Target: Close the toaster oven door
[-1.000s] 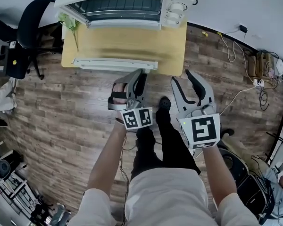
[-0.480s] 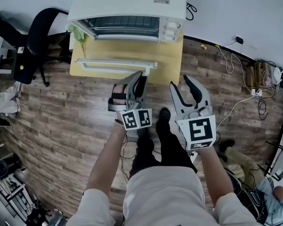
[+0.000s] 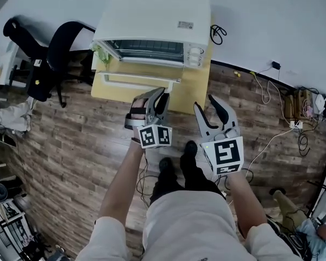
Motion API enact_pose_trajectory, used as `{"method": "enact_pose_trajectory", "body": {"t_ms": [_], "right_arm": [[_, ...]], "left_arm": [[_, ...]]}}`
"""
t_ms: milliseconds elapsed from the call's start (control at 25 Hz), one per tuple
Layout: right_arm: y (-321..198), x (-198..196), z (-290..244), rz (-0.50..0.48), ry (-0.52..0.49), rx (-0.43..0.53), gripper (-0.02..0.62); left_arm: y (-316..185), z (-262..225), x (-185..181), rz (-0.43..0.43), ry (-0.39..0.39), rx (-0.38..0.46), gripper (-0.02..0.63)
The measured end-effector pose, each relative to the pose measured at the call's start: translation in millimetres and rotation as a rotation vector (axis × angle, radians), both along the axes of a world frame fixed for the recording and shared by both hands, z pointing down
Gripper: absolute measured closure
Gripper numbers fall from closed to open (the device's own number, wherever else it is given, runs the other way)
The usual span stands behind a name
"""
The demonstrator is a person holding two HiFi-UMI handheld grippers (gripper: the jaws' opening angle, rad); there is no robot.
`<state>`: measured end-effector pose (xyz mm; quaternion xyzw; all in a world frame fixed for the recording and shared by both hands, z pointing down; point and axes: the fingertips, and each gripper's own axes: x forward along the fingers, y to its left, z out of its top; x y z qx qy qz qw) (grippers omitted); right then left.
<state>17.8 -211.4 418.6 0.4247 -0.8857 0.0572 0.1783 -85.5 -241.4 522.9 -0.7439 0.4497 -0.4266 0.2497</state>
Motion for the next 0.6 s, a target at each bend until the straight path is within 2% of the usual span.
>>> {"method": "enact_pose_trajectory", "body": {"t_ms": [440, 600], "right_arm": [[-8, 17, -18, -0.045, -0.029, 0.027, 0.446], [-10, 20, -22, -0.048, -0.033, 0.033, 0.446]], "left_arm": [[-18, -18, 3, -0.097, 0.025, -0.058, 0.502], [-23, -22, 4, -0.120, 0.058, -0.113, 0.497]]}}
